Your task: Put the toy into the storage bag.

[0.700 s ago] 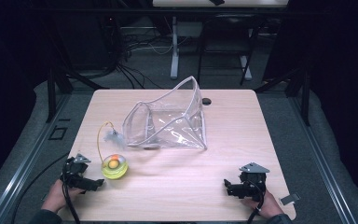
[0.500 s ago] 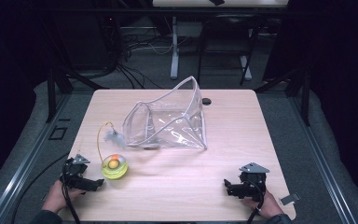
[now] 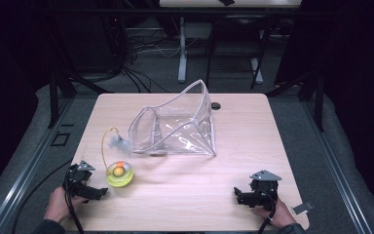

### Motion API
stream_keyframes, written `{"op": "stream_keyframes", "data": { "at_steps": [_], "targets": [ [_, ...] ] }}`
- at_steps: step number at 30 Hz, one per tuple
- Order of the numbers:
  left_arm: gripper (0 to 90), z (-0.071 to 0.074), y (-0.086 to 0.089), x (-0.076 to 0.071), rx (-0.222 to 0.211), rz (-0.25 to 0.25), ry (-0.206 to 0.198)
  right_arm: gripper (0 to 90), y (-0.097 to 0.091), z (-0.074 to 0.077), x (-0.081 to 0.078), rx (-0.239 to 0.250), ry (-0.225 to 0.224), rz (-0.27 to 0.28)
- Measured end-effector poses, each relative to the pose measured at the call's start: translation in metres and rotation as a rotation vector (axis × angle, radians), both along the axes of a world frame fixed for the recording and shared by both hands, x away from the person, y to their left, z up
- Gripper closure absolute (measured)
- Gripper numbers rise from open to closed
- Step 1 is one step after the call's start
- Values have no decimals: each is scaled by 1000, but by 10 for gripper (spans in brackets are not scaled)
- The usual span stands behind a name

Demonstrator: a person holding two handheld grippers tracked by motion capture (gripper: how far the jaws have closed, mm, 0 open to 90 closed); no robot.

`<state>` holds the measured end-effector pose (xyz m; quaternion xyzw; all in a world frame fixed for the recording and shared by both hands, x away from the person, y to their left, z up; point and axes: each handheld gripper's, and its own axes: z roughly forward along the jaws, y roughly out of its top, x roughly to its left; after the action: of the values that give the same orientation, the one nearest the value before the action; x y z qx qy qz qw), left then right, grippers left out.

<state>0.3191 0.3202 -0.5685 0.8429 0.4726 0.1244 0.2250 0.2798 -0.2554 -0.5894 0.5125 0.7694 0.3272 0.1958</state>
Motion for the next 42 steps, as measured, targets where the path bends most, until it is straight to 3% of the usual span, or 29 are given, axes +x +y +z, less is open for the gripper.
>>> {"op": "stream_keyframes", "data": {
  "at_steps": [16,35,42],
  "targets": [
    [1,37,-18,-10,-43,-52,10,0,0,0,0,0,0,2],
    [0,78,-17,-7,-91,-38,-71,0,0,0,0,1,0,2],
    [0,90,-20,-5,-107,-36,-124,0,0,0,0,0,0,2]
  ]
}}
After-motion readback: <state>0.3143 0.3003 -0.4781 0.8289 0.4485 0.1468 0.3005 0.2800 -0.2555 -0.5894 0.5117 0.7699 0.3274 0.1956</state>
